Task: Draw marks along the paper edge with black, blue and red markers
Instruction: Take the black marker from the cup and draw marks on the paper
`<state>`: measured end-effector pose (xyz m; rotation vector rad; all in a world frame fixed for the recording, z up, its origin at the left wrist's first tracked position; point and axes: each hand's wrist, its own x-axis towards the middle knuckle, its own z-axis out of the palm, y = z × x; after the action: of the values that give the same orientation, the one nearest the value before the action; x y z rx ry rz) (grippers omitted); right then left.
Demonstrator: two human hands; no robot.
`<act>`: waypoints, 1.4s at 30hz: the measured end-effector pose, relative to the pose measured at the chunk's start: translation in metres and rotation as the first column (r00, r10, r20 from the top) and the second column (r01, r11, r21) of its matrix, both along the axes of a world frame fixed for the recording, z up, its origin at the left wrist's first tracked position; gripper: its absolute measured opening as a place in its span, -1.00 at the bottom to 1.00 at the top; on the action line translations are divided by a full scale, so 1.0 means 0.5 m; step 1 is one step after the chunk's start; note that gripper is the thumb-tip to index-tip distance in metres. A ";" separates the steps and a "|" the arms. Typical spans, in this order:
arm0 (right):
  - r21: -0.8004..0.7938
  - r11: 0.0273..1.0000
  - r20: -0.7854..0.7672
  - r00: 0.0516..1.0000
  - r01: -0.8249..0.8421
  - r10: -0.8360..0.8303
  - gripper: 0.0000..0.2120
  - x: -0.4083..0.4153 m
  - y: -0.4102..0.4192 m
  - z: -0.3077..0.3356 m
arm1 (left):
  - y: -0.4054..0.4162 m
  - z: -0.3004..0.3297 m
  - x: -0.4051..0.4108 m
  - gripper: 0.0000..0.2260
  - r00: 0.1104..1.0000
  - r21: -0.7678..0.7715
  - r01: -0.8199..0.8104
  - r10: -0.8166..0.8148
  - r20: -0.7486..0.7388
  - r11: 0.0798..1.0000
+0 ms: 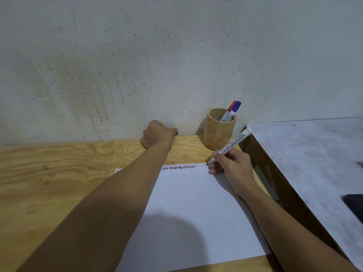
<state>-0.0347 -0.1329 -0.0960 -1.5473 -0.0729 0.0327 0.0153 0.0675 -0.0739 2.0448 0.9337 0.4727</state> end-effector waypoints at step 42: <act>-0.246 0.969 0.120 0.993 0.030 0.000 -0.90 -0.017 0.007 0.026 | -0.008 -0.062 -0.212 -0.72 0.675 0.502 0.643 -0.737 -0.014 0.579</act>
<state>-0.0432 -0.1294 -0.0828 -1.7989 -0.1570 -0.0650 -0.0905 0.0635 -0.1047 2.5301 -0.2020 0.4695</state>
